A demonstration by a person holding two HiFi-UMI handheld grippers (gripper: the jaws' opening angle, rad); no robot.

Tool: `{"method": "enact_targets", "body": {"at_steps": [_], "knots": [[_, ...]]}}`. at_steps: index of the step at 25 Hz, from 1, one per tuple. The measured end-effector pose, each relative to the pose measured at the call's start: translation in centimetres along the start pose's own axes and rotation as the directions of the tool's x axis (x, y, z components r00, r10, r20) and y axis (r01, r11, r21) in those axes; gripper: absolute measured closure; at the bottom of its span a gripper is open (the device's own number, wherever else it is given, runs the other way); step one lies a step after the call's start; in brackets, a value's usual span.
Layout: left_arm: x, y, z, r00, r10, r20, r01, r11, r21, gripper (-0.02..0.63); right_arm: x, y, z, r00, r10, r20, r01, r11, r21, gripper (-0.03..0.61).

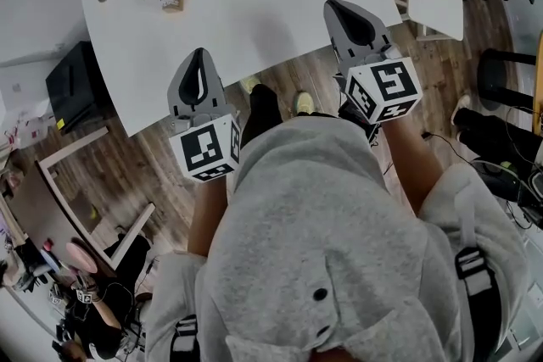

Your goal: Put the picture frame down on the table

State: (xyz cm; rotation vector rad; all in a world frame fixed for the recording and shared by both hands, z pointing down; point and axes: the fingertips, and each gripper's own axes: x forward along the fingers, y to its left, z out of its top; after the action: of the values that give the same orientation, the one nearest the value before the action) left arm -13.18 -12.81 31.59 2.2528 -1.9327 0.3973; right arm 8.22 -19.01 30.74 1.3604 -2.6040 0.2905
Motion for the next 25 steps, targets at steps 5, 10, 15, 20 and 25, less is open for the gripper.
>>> {"method": "enact_targets", "body": {"at_steps": [5, 10, 15, 20, 25], "knots": [[-3.2, -3.2, -0.2, 1.0, 0.02, 0.011, -0.02, 1.0, -0.006, 0.592, -4.5, -0.9, -0.7, 1.0, -0.001, 0.027, 0.0, 1.0, 0.017, 0.552], [-5.6, -5.2, -0.4, 0.998, 0.053, 0.019, -0.053, 0.999, -0.01, 0.592, -7.2, -0.7, -1.1, 0.999, 0.019, 0.036, -0.019, 1.0, -0.009, 0.553], [-8.0, -6.3, -0.1, 0.995, 0.092, 0.042, -0.091, 0.996, -0.023, 0.592, -9.2, -0.7, -1.0, 0.997, 0.045, 0.055, -0.044, 0.999, -0.025, 0.552], [-9.1, -7.0, -0.5, 0.994, 0.104, 0.033, -0.104, 0.995, -0.009, 0.592, -10.3, -0.3, -1.0, 0.996, 0.067, 0.066, -0.065, 0.997, -0.04, 0.552], [-9.4, -7.1, -0.2, 0.993, 0.113, 0.035, -0.113, 0.994, -0.001, 0.592, -10.5, 0.0, -0.8, 0.994, 0.078, 0.074, -0.075, 0.996, -0.044, 0.552]]}}
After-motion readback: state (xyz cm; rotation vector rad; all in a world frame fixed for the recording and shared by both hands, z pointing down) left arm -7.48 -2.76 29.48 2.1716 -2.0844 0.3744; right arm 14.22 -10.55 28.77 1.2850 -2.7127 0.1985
